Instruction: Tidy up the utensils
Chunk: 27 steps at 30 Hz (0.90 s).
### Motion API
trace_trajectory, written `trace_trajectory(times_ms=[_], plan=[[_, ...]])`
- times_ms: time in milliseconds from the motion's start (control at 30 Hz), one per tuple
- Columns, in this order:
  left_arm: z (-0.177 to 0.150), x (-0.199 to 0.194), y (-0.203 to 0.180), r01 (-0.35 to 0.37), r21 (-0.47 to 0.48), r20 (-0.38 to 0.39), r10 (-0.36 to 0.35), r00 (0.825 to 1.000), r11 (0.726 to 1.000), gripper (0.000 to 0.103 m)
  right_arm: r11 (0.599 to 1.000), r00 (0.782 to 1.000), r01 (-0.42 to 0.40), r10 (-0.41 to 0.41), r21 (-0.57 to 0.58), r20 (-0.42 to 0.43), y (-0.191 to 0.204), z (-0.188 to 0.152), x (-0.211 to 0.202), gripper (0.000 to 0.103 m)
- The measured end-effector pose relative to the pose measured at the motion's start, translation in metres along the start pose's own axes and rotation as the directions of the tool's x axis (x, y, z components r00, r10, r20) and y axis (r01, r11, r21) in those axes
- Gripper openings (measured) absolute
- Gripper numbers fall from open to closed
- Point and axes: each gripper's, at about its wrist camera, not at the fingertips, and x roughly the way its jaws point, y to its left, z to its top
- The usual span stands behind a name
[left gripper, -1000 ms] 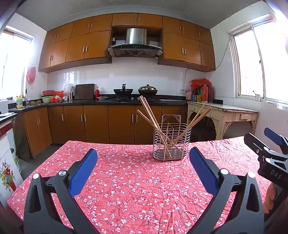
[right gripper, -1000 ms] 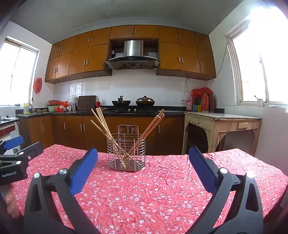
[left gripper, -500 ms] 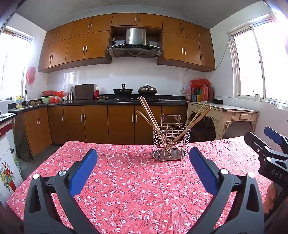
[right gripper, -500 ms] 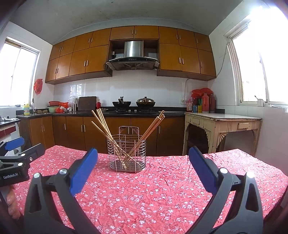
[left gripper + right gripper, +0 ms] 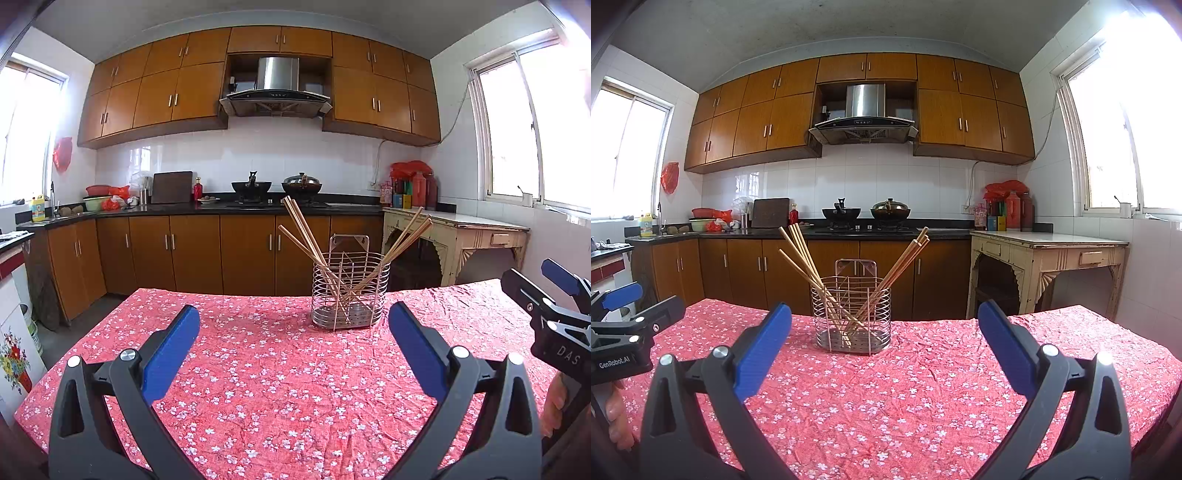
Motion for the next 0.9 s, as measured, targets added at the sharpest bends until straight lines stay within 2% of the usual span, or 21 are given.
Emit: trace_trajectory(times_ms=[900], plan=[[-0.0005,-0.0007,0.0009,0.002,0.002,-0.012,-0.002,1.0,1.0,0.101,1.0,1.0,-0.009,0.009,0.006,-0.007,0.0009,-0.0012,0.0021,0.099]])
